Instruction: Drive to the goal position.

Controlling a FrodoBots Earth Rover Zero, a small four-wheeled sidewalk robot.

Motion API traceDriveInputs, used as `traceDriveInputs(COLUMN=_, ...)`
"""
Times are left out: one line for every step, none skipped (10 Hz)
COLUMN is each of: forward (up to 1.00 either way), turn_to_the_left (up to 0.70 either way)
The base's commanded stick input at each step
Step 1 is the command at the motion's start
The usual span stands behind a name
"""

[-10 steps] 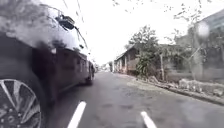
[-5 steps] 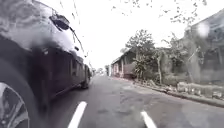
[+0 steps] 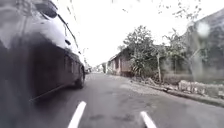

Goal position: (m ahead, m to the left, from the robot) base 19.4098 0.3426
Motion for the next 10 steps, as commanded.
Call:
traceDriveInputs(forward=0.70, turn_to_the_left=0.00)
traceDriveInputs(forward=0.70, turn_to_the_left=0.00)
traceDriveInputs(forward=0.70, turn_to_the_left=0.00)
traceDriveInputs(forward=0.70, turn_to_the_left=0.00)
traceDriveInputs(forward=0.70, turn_to_the_left=0.00)
traceDriveInputs(forward=0.70, turn_to_the_left=0.00)
traceDriveInputs(forward=0.70, turn_to_the_left=0.00)
traceDriveInputs(forward=0.70, turn_to_the_left=0.00)
traceDriveInputs(forward=0.70, turn_to_the_left=0.00)
traceDriveInputs(forward=0.70, turn_to_the_left=0.00)
